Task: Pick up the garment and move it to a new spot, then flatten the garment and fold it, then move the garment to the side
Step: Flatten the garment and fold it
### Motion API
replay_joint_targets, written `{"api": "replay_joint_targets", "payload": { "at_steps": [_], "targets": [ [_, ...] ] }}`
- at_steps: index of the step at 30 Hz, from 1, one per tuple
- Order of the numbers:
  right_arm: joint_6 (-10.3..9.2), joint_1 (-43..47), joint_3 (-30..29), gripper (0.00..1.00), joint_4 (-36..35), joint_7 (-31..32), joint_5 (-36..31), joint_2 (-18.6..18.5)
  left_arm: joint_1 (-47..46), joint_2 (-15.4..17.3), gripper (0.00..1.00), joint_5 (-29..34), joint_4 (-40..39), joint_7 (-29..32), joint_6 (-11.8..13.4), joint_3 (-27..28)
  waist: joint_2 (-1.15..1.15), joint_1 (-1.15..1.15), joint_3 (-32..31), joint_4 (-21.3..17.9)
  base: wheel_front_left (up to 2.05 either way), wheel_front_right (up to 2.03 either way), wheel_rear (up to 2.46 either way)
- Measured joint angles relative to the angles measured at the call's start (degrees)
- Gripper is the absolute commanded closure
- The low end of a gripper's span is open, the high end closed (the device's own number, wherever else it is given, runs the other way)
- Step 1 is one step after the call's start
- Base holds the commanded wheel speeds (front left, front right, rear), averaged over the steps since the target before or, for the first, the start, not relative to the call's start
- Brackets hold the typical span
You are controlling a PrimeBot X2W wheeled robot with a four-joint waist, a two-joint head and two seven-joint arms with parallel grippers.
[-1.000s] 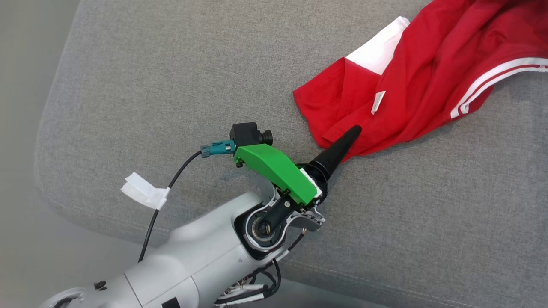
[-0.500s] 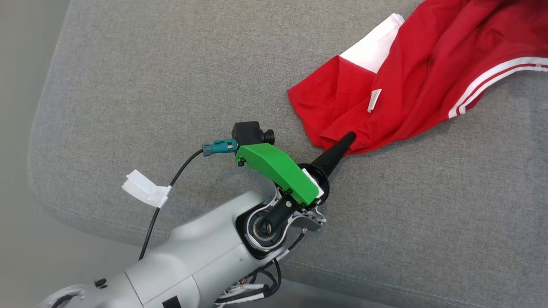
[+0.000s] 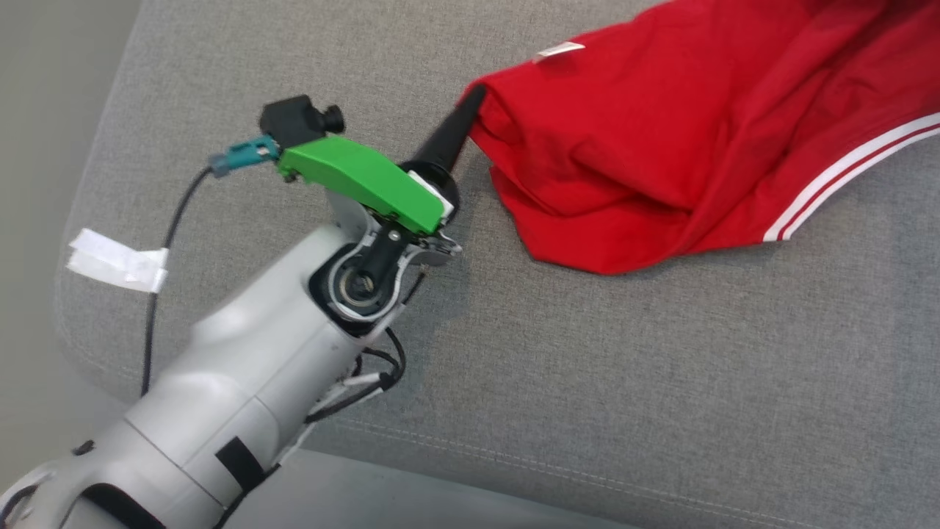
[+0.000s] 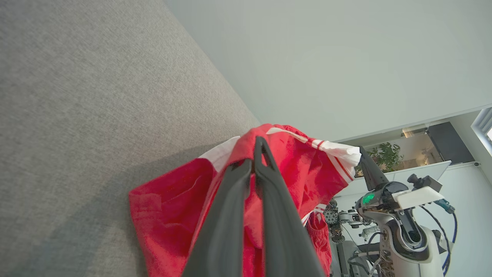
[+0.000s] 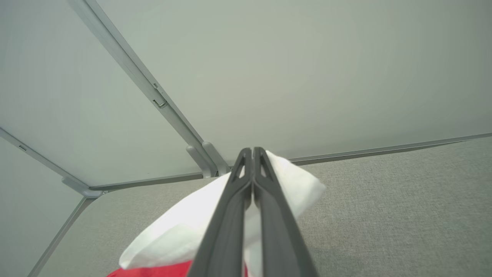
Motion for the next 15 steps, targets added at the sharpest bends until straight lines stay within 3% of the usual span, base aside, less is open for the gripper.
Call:
{"api": "replay_joint_targets", "payload": {
  "at_steps": [7, 15],
  "targets": [
    [2.48, 3.7, -3.0, 1.0, -5.7, -4.3, 5.3, 3.6, -0.3, 5.8, 1.0, 6.9, -4.4, 0.0, 0.0, 11.7, 0.0, 0.0, -3.9, -0.3, 0.0, 0.0, 0.0],
    [4.9, 11.3, -3.5, 1.0, -14.5, -6.9, 11.5, 9.9, 2.8, 13.1, 1.0, 11.0, -14.6, 0.0, 0.0, 17.0, 0.0, 0.0, -9.2, -2.0, 0.0, 0.0, 0.0]
  ]
}}
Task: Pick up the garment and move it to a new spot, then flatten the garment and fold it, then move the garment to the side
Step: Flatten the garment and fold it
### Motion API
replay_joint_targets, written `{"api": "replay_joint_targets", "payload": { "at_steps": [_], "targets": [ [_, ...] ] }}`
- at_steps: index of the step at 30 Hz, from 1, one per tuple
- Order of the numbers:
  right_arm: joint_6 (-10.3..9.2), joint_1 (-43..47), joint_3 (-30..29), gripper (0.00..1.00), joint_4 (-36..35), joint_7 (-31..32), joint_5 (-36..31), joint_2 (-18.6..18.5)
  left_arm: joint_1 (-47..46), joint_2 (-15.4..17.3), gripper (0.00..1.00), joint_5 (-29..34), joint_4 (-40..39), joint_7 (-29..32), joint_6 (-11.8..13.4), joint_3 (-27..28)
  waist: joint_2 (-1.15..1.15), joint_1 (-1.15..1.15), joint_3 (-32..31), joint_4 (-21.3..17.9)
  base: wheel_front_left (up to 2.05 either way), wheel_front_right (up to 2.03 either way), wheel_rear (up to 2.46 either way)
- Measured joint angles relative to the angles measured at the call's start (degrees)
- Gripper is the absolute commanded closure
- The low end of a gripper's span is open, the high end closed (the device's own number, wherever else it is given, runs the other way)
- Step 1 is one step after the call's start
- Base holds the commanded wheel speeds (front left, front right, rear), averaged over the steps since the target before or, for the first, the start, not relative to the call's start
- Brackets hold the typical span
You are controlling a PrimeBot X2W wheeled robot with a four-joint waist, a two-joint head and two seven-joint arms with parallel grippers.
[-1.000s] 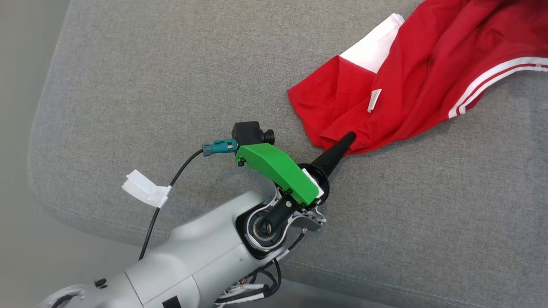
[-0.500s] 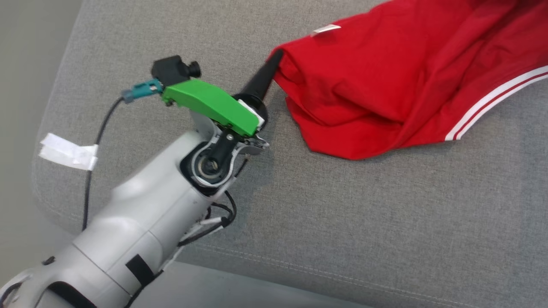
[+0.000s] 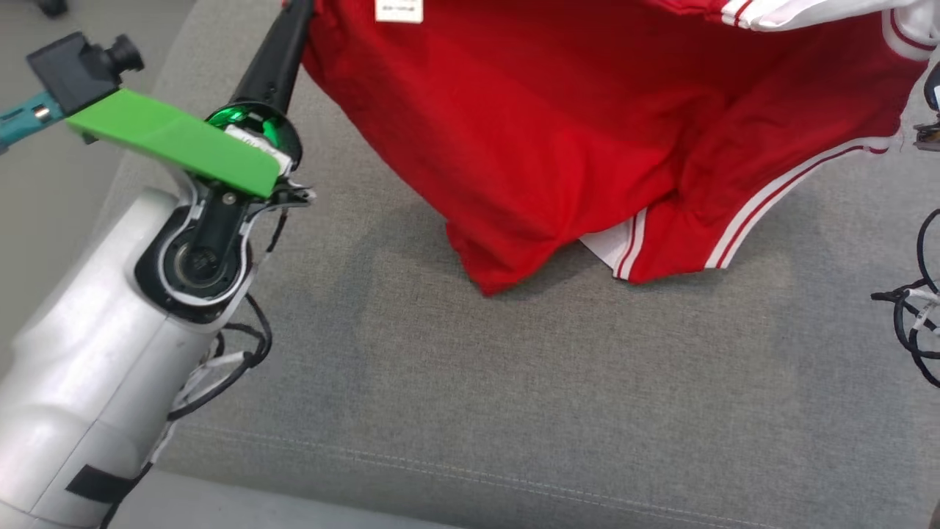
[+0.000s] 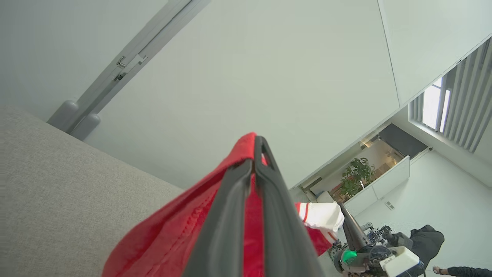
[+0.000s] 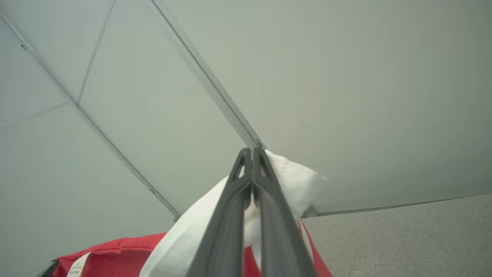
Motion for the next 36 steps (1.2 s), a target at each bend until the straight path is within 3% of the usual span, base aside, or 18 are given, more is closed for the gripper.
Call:
{"api": "replay_joint_targets", "payload": {
  "at_steps": [5, 12, 18, 23, 29, 36],
  "targets": [
    [0.7, 1.7, -1.9, 1.0, -7.1, -1.4, 2.8, 1.4, 3.8, 6.1, 1.0, 3.1, -6.5, -0.2, 0.6, 2.7, 0.0, 0.0, -3.1, -2.6, 0.0, 0.0, 0.0],
    [0.23, 4.2, -4.9, 1.0, -18.4, -1.1, 7.7, 3.0, 9.1, 13.0, 1.0, 5.2, -18.2, -0.2, 6.2, 10.0, 0.0, 0.0, -7.5, -7.1, 0.0, 0.0, 0.0],
    [-3.44, 5.4, -7.4, 1.0, -33.6, 1.7, 13.2, 4.7, 11.7, 16.0, 1.0, 5.1, -35.1, -0.2, 14.2, 13.3, 0.0, 0.0, -10.3, -12.3, 0.0, 0.0, 0.0],
    [-5.24, 6.6, -8.0, 1.0, -39.7, 4.5, 14.1, 4.7, 13.4, 17.8, 1.0, 4.0, -43.1, -0.2, 14.9, 14.2, 0.0, 0.0, -10.4, -15.4, 0.0, 0.0, 0.0],
    [-6.16, 6.5, -10.1, 1.0, -39.5, 7.3, 14.5, 3.8, 13.8, 20.6, 1.0, 1.6, -44.5, -0.3, 14.9, 16.9, 0.0, 0.0, -7.4, -16.7, 0.0, 0.0, 0.0],
    [-6.52, 3.9, -9.7, 1.0, -26.2, 10.7, 11.2, 2.3, 13.8, 22.4, 1.0, -4.0, -32.2, 4.4, 14.6, 14.6, 0.0, 0.0, -2.3, -15.9, 0.0, 0.0, 0.0]
  ]
}}
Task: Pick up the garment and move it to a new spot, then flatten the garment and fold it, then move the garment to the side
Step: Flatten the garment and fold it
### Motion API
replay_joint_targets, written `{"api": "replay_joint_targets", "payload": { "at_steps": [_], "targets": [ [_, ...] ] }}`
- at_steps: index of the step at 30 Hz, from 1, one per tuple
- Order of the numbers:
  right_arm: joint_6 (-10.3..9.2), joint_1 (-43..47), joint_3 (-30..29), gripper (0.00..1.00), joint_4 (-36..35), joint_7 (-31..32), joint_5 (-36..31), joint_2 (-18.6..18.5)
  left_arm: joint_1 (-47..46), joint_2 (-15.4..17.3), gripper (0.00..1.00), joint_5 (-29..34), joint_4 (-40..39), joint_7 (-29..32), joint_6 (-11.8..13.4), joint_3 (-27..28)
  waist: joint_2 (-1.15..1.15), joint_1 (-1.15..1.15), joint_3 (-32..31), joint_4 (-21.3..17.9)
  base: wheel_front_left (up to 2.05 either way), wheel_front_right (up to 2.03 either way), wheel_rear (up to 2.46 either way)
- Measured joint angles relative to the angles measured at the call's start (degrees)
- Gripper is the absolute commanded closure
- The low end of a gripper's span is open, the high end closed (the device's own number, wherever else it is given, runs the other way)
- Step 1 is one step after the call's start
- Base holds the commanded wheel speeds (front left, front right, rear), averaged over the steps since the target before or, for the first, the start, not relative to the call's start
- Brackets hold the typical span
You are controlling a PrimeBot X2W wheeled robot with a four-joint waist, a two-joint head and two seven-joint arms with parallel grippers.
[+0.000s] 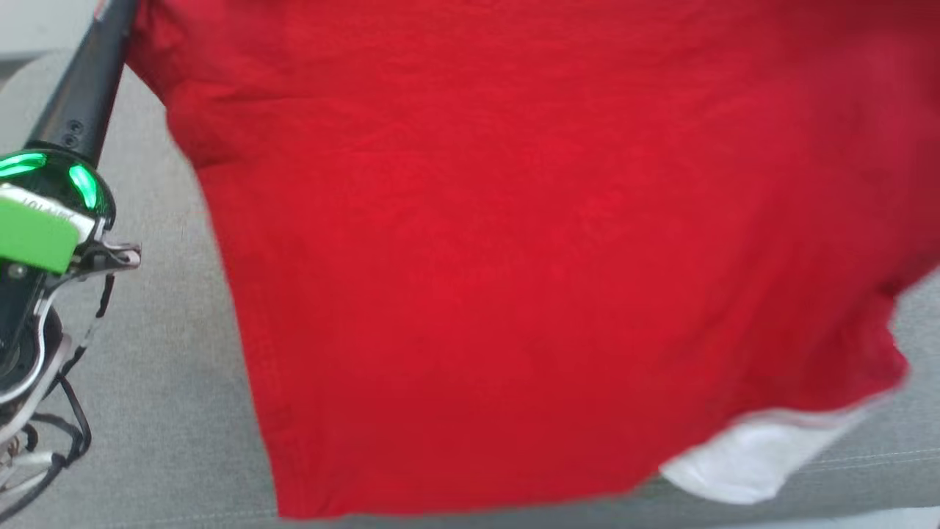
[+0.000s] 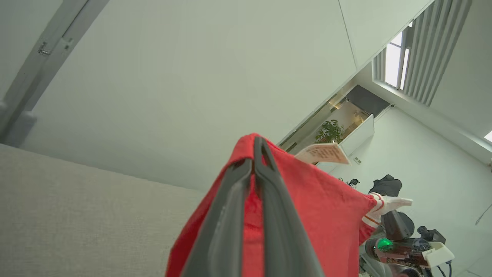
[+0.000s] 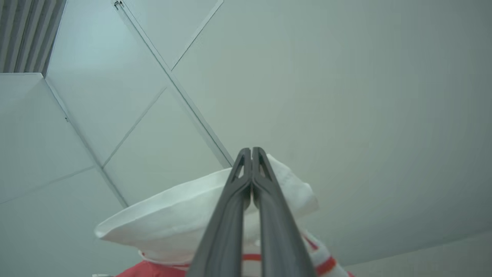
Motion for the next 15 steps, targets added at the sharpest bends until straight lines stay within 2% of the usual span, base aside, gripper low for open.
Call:
{"api": "replay_joint_targets", "payload": {
  "at_steps": [2, 5, 9, 11, 15],
  "targets": [
    [-0.12, -3.6, 1.9, 1.0, 4.7, 0.5, -1.6, 0.5, -1.0, 0.2, 1.0, -0.5, 4.9, 1.4, 0.0, -1.2, 0.0, 0.0, 1.5, 0.5, 0.0, 0.0, 0.0],
    [-0.11, -11.4, 3.5, 1.0, 12.4, 0.2, -5.1, 3.2, -6.2, 1.1, 1.0, 0.9, 12.3, 3.0, 0.0, -2.2, 0.0, 0.0, 3.7, 1.4, 0.0, 0.0, 0.0],
    [-0.1, -22.2, 2.9, 1.0, 22.0, -2.2, -12.5, 7.9, -15.3, 1.7, 1.0, 6.7, 19.9, 4.5, 0.0, -3.6, 0.0, 0.0, 6.8, 2.3, 0.0, 0.0, 0.0],
    [-0.09, -28.2, 1.1, 1.0, 25.2, -4.0, -17.0, 9.0, -20.0, 1.0, 1.0, 8.5, 23.0, 4.4, -0.1, -3.5, 0.0, 0.0, 8.3, 2.6, 0.0, 0.0, 0.0],
    [-0.08, -39.1, -2.3, 1.0, 28.6, -6.9, -23.6, 9.0, -28.7, -2.9, 1.0, 12.8, 28.2, 2.8, -0.3, -3.4, 0.0, 0.0, 11.4, 3.2, 0.0, 0.0, 0.0]
  ]
}}
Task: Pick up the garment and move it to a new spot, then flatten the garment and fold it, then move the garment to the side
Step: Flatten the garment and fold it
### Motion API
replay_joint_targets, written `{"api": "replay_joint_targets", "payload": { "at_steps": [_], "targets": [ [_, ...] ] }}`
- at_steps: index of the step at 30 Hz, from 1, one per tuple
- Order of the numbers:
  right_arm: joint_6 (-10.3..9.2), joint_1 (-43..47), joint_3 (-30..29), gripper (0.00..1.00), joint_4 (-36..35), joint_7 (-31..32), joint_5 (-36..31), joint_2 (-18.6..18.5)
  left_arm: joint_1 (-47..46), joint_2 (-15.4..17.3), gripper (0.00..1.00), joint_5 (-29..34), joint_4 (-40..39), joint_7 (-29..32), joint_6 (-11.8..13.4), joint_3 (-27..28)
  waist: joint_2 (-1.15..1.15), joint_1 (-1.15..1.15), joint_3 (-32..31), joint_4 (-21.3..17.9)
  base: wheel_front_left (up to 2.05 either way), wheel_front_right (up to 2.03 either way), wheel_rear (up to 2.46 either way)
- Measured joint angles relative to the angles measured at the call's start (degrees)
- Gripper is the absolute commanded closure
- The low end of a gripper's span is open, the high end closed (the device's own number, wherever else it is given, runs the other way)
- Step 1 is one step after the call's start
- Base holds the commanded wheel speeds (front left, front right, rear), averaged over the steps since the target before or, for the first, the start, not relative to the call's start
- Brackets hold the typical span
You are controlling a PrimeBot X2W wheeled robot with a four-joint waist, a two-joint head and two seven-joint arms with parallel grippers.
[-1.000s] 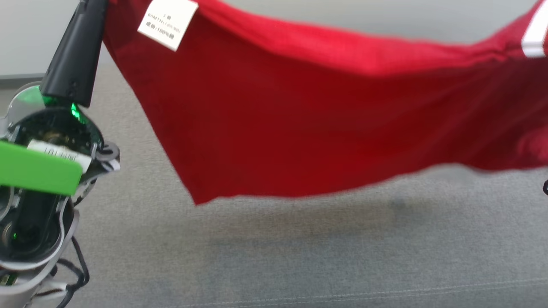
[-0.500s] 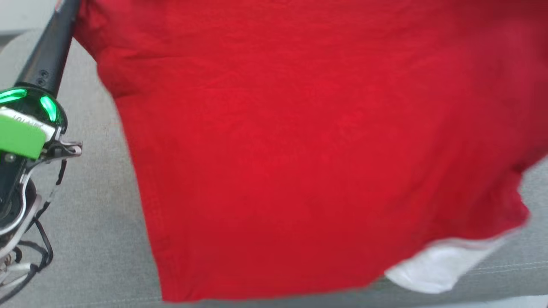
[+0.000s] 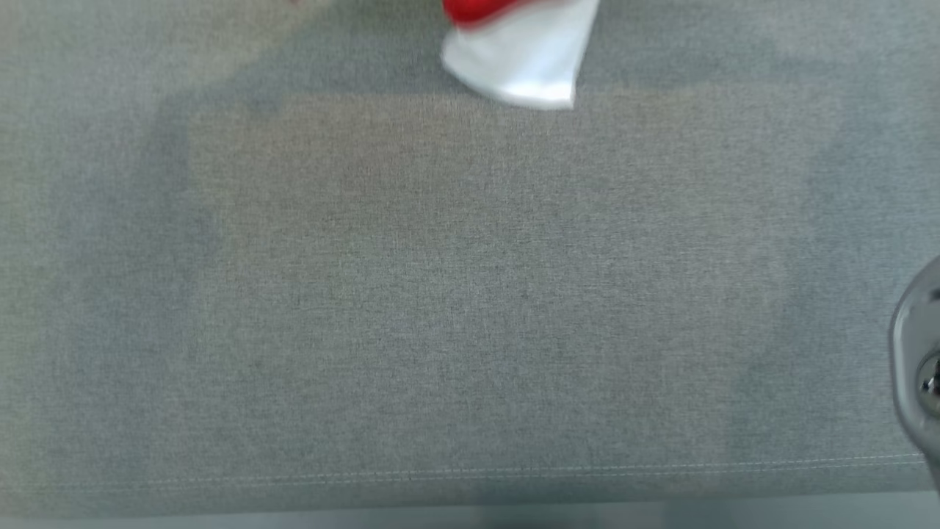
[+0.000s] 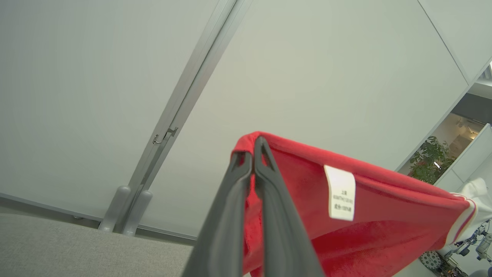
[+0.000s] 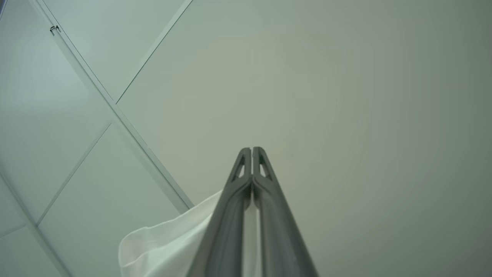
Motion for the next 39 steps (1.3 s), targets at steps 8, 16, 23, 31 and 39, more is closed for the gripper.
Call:
{"api": "replay_joint_targets", "payload": {
  "at_steps": [8, 16, 23, 31, 39],
  "targets": [
    [-0.02, -7.9, 2.6, 1.0, 0.3, 1.2, 2.0, -0.4, -5.1, -3.7, 1.0, 2.4, 0.7, 0.5, 0.0, -1.7, 0.0, 0.0, 5.5, 0.6, 0.0, 0.0, 0.0],
    [-0.01, 4.4, 1.9, 1.0, -11.0, 6.0, 12.3, 0.0, -2.6, -3.2, 1.0, 0.0, -5.4, -2.4, -0.2, 1.7, 0.0, 0.0, 11.5, 0.1, 0.0, 0.0, 0.0],
    [1.55, 25.3, -3.5, 1.0, -14.2, 5.0, 17.8, 1.4, 19.0, -2.1, 1.0, 0.1, -5.3, -6.2, -2.0, -1.2, 0.0, 0.01, 12.6, -1.0, 0.0, 0.0, 0.0],
    [2.02, 36.5, -6.8, 1.0, -18.9, 4.9, 22.2, 1.9, 29.1, -3.8, 1.0, -1.1, -6.8, -7.3, -3.8, 1.0, 0.0, 0.01, 7.6, -2.1, 0.0, 0.0, 0.0],
    [1.98, 51.4, -4.1, 1.0, -19.7, 7.5, 25.3, 2.0, 36.8, -4.4, 1.0, -1.2, -7.2, -7.3, -4.8, 2.6, 0.0, 0.0, 1.5, -2.7, 0.0, 0.0, 0.0]
  ]
}}
